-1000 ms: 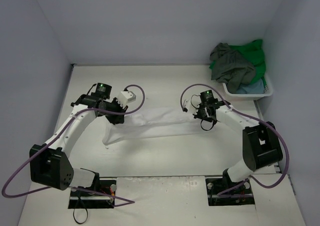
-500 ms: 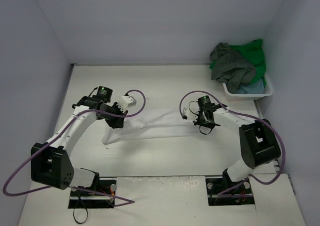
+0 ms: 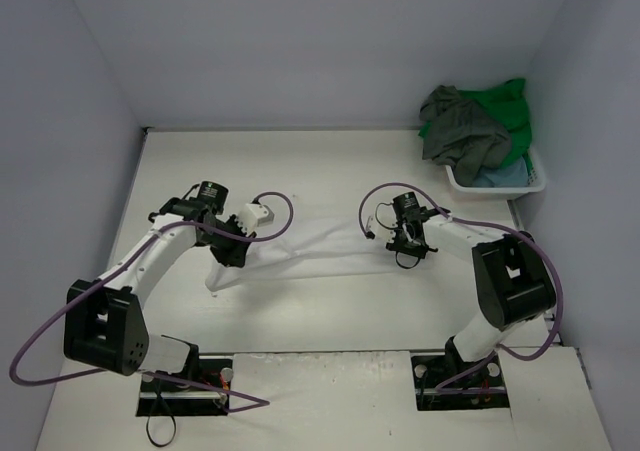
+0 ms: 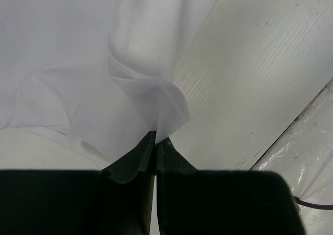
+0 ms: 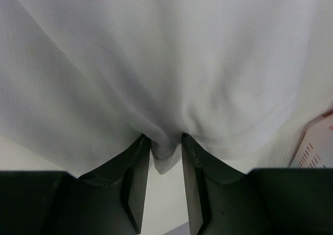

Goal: Fold and stack the t-shirts

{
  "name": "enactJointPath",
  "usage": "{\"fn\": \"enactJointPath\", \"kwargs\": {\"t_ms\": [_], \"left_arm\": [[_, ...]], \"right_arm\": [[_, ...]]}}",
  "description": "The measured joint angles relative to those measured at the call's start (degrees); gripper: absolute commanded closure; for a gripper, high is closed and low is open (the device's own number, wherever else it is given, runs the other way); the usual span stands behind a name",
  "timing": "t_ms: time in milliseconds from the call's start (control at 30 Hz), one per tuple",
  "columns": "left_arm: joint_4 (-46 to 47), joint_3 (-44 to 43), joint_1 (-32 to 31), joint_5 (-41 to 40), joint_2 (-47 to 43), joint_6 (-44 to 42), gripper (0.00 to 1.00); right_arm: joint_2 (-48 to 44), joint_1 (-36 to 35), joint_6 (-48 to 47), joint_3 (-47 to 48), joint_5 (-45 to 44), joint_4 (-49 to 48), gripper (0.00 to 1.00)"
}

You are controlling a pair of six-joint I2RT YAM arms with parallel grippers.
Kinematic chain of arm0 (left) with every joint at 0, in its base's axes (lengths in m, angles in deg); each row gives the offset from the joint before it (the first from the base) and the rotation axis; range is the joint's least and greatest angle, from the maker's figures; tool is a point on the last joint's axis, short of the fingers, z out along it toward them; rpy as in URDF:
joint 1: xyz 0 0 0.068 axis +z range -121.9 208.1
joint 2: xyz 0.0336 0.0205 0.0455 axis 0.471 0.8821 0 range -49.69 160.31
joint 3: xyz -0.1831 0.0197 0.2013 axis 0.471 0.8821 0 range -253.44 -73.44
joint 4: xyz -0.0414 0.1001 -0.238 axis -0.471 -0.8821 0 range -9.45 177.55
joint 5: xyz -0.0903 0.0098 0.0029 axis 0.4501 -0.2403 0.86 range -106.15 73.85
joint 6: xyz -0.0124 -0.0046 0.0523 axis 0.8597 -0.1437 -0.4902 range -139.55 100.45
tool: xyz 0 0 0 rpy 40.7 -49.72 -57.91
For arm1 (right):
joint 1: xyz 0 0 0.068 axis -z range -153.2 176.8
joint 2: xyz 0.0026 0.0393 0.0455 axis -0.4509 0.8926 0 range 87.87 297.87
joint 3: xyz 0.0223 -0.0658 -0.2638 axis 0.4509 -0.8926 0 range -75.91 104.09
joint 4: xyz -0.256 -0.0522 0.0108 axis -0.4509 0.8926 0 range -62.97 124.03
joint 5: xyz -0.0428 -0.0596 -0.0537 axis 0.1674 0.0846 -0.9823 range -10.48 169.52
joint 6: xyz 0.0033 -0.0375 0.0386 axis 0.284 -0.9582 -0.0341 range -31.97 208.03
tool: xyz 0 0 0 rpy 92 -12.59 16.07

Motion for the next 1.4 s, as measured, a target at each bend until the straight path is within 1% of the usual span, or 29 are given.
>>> {"fn": "enactJointPath", "kwargs": {"t_ms": [267, 367, 500, 667, 800, 933, 1067, 1300, 1400], "left_arm": [[0.5, 0.35, -0.87, -0.22, 2.03, -0.24, 1.0], [1.33, 1.46, -1.42, -0.68, 3.06, -0.24, 1.0], [2.58, 1.84, -1.75, -2.05, 6.32, -0.17, 1.0], [5.35, 1.81, -1.75, -5.03, 8.94, 0.39, 1.0], [8.98, 1.53, -1.77, -9.84, 9.92, 1.7, 1.0], [12.94, 0.15, -1.75, -14.93, 11.67, 3.5, 1.0], [15.02, -2.03, -1.75, -17.86, 13.66, 5.11, 1.0], [13.6, -7.63, -1.75, -17.68, 18.05, 6.03, 1.0], [11.89, -8.22, -1.75, -16.68, 19.19, 6.01, 1.0]], "right_arm": [[-0.81, 0.72, 0.87, -0.02, 1.09, 1.53, 0.72], [-1.62, 1.22, 1.11, -0.02, 1.86, 2.64, 0.77], [-3.19, 1.51, 1.29, -0.02, 2.64, 3.5, 0.81], [-3.8, 1.73, 1.31, -0.04, 3.37, 3.93, 0.83], [-3.82, 2.49, 1.27, -0.04, 3.8, 4.2, 0.85], [-3.82, 3.52, 1.25, -0.09, 5.16, 4.35, 0.87], [-3.82, 4.35, 1.11, -0.11, 6.1, 4.35, 0.86], [-2.4, 4.57, 1.11, -0.11, 6.99, 4.24, 0.86], [-1.92, 4.57, 1.11, -0.09, 6.97, 4.04, 0.85]]}}
